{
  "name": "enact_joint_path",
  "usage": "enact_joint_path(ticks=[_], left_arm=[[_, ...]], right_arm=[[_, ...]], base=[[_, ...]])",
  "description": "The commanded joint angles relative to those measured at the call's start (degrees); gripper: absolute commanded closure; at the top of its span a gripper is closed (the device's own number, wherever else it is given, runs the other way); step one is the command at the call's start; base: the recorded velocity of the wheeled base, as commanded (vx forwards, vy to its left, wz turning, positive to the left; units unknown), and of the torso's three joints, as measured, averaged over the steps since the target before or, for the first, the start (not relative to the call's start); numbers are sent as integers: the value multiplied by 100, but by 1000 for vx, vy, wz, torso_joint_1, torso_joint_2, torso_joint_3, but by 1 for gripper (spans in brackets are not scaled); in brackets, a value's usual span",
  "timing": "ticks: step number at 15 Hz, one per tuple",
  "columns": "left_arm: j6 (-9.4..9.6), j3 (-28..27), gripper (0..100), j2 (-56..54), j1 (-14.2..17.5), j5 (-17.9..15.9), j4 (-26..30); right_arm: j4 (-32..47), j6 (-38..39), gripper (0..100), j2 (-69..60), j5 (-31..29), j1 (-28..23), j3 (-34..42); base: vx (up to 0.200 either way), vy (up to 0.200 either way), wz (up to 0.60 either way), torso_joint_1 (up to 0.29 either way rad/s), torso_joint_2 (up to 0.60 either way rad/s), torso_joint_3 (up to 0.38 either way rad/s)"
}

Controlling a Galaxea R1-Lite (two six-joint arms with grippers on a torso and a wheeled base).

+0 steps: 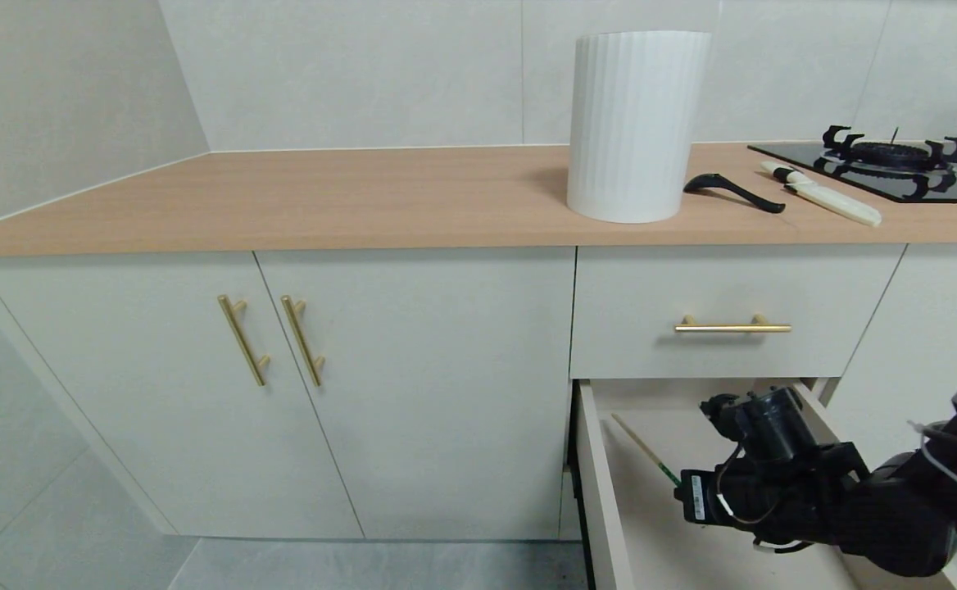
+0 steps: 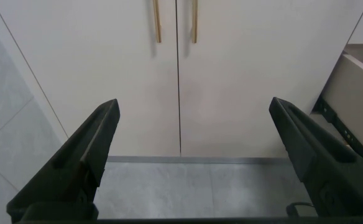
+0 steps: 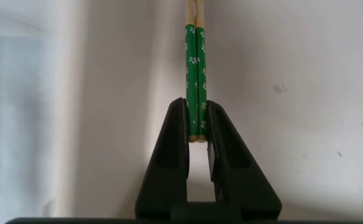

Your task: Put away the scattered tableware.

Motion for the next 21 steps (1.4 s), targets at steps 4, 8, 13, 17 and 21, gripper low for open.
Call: enact_joint_path(ticks=[4, 8, 13, 17, 21], left_arm=[[-9, 0, 0, 9, 1, 2, 0], [-9, 0, 0, 9, 1, 2, 0], [0, 0, 0, 9, 1, 2, 0], [0, 0, 0, 9, 1, 2, 0], [0, 0, 0, 9, 1, 2, 0]], right_arm=[[-44, 11, 100, 801, -35, -52, -2], [-53, 3, 100, 1354, -70, 27, -28], [-484, 3, 100, 1539, -290, 27, -2], [-484, 11, 100, 1600, -290, 27, -20], [-493, 3, 100, 1609, -307, 18, -20]], base=[[0, 0, 0, 0, 0, 0], [0, 0, 0, 0, 0, 0], [0, 0, 0, 0, 0, 0], [0, 0, 0, 0, 0, 0], [0, 0, 0, 0, 0, 0]])
